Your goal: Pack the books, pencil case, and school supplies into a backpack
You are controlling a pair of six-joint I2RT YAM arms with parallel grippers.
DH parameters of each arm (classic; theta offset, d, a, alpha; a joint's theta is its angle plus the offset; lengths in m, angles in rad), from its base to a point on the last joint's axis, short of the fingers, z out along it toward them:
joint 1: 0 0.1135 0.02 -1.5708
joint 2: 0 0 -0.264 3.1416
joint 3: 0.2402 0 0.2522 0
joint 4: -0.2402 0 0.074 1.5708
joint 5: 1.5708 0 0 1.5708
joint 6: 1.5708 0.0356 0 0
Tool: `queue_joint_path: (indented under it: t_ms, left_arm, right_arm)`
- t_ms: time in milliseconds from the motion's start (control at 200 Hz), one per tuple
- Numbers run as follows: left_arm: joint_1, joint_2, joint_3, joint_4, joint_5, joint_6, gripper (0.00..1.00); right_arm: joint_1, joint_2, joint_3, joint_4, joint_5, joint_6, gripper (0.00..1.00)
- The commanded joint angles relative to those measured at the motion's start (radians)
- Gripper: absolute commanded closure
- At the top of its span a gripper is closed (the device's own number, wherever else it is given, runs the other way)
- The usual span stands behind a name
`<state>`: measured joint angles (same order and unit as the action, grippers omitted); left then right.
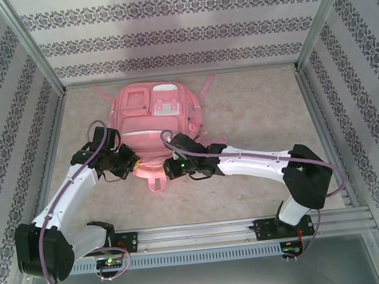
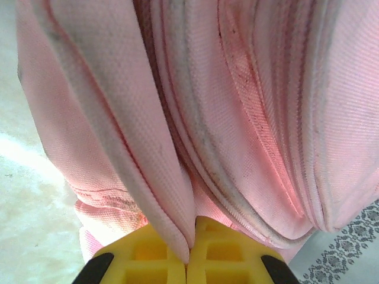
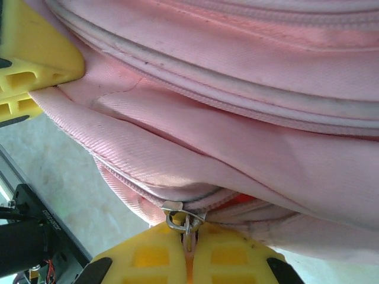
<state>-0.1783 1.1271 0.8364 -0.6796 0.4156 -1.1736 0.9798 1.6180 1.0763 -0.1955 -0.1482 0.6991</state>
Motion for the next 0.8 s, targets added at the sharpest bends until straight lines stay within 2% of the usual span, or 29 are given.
queue_joint_path:
  t_ms: [0, 135, 794]
  left_arm:
    - [0.059, -0.045, 0.036, -0.038, -0.071, 0.050, 1.00]
    - [0.070, -0.056, 0.035, -0.051, -0.067, 0.069, 1.00]
    - [0.118, -0.093, 0.038, -0.106, -0.060, 0.149, 1.00]
  right_arm:
    - [-0.056, -0.034, -0.059, -0.082, 0.060, -0.029, 1.00]
    - [-0.087, -0.041, -0.080, -0.059, 0.050, -0.056, 1.00]
    - [-0.245, -0.060, -0.157, 0.060, -0.156, -0.196, 1.00]
